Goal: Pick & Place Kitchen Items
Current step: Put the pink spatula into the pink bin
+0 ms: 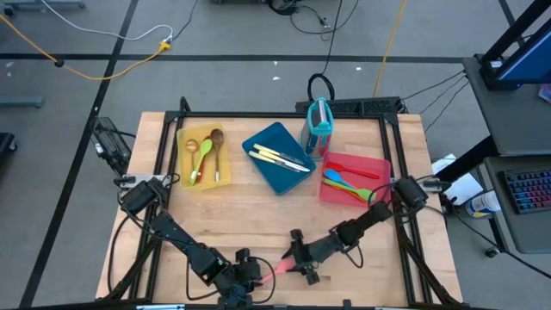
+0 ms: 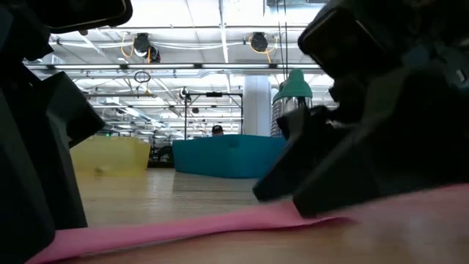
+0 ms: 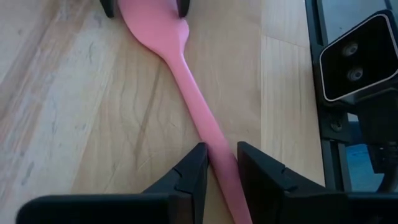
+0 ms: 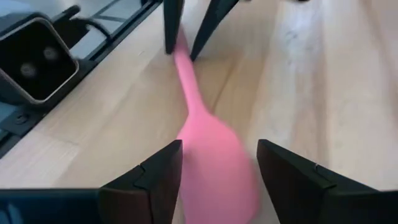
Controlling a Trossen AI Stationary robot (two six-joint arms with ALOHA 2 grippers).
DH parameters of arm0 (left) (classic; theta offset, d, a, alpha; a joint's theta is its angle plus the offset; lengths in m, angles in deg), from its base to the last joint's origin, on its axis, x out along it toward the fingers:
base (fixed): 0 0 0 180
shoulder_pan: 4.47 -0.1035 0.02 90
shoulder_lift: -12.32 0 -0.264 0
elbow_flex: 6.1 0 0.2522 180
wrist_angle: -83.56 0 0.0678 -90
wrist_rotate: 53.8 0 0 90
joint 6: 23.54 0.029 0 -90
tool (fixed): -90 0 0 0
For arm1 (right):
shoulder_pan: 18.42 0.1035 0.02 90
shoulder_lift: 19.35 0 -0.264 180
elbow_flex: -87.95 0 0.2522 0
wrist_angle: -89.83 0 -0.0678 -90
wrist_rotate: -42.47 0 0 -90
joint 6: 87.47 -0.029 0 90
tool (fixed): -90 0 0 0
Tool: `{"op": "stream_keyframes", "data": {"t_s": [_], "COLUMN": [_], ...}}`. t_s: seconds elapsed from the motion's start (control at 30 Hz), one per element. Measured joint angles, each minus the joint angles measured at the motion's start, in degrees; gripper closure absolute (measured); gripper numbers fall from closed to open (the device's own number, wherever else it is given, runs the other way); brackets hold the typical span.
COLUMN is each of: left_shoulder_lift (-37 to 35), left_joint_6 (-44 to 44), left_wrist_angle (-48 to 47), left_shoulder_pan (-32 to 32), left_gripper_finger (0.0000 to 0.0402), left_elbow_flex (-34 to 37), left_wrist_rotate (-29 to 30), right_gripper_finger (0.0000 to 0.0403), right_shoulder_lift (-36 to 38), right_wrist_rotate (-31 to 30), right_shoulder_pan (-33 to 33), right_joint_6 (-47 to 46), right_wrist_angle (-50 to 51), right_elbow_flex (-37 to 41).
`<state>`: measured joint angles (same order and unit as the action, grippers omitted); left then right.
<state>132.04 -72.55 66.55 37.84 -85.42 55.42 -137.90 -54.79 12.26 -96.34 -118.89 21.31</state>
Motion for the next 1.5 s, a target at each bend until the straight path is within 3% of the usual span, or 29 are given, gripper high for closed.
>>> {"op": "stream_keyframes", "data": {"t_s": [0.4, 0.8, 1.17, 1.5], "left_shoulder_lift": [0.04, 0.09, 0.11, 0.22], "left_joint_6": [0.31, 1.3, 1.33, 6.7], "left_wrist_angle": [0.13, 0.68, 1.61, 7.21], "left_shoulder_pan": [-0.04, -0.13, -0.15, -0.22], "left_gripper_finger": [0.0311, 0.0311, 0.0312, 0.0312], "left_elbow_flex": [0.0, 0.07, 0.2, 0.24], "left_wrist_rotate": [0.25, 0.54, 0.77, 3.03], "right_gripper_finger": [0.0169, 0.0301, 0.0315, 0.0365], "right_shoulder_lift": [-1.89, -1.84, -1.94, -1.89], "right_wrist_rotate": [2.7, 6.49, 5.6, 6.81], "right_shoulder_pan": [-0.8, -1.35, 1.17, 1.62], "right_joint_6": [-1.36, -1.05, -0.91, -3.93], "right_wrist_angle": [0.13, 3.17, 0.3, 1.98], "right_elbow_flex": [-0.11, -0.19, -0.02, -0.02]}}
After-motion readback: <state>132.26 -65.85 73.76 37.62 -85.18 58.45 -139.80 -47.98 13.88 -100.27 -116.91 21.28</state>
